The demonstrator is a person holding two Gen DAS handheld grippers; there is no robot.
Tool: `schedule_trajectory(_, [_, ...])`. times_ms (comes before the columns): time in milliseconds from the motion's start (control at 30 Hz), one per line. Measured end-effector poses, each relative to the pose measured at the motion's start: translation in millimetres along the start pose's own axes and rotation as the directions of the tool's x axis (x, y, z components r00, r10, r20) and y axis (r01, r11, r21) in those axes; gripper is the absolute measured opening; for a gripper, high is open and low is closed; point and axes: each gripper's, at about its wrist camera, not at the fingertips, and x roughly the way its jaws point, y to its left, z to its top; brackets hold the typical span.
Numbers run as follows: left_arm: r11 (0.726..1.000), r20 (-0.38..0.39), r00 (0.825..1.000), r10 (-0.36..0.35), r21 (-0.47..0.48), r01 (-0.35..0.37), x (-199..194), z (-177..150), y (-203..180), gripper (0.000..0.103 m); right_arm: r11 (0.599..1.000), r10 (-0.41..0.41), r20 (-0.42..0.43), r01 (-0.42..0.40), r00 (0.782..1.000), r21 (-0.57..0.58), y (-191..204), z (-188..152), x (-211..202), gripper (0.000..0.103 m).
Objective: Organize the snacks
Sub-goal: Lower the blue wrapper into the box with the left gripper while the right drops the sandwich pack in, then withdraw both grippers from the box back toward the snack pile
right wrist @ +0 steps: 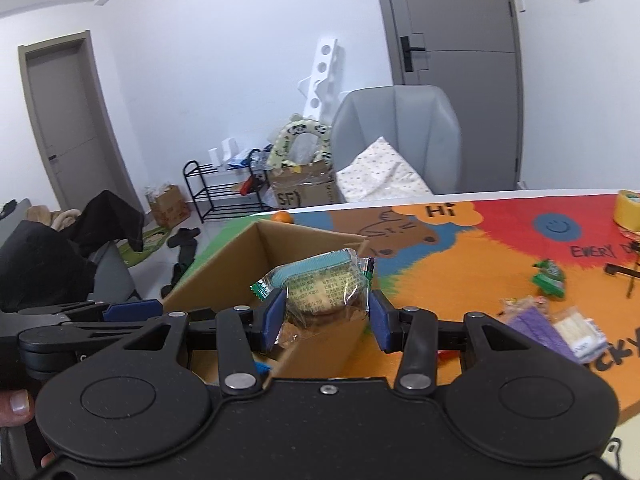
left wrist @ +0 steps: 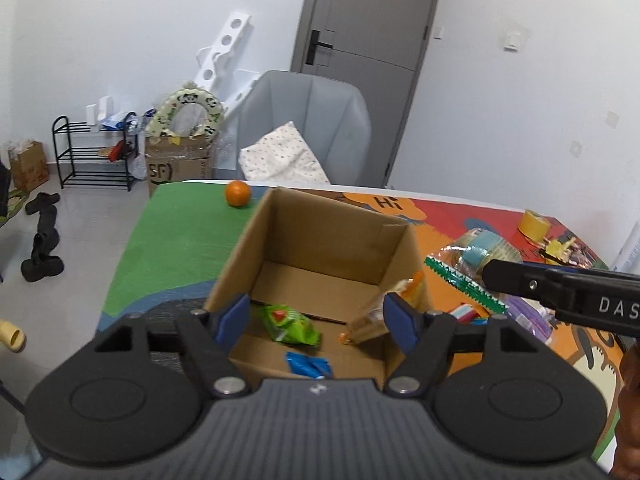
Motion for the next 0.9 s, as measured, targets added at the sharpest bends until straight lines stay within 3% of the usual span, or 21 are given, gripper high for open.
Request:
schedule_trajectory(233, [0.999, 0.002, 0.999, 0.044, -0.018, -0.044, -7, -1, 16, 0.080, 0.997, 0.071, -0.011, -0.072, 0.997, -0.016, 21, 7, 12, 0.045])
schedule_trajectory(400, [0.998, 0.007, 0.999, 0.052, -0.035, -0.052, -9, -3, 22, 0.088, 0.990, 0.134, -0.025, -0.133, 0.991, 0.045, 13, 11, 12, 0.069])
schedule_trajectory(567, [0.999, 0.009, 1.000, 0.021, -0.026, -0.021, -10, -5, 16, 0.091, 0.994, 0.084, -0.009, -0.083, 0.996, 0.071, 0, 4, -3, 0.071])
schedule_trajectory(700, [1.000, 0.013, 1.000, 0.000, -0.017, 0.000, -10, -7, 5, 0.094, 0.995, 0.047, -0.004, -0.047, 0.999, 0.091, -13, -6, -14, 0.082])
schedule_trajectory(900, [1.000, -0.008, 1.000, -0.025, 0.013, 0.025, -6, -12, -14, 0.094, 0.993, 0.015, -0.031, -0.011, 0.999, 0.117, -31, -21, -22, 0.089])
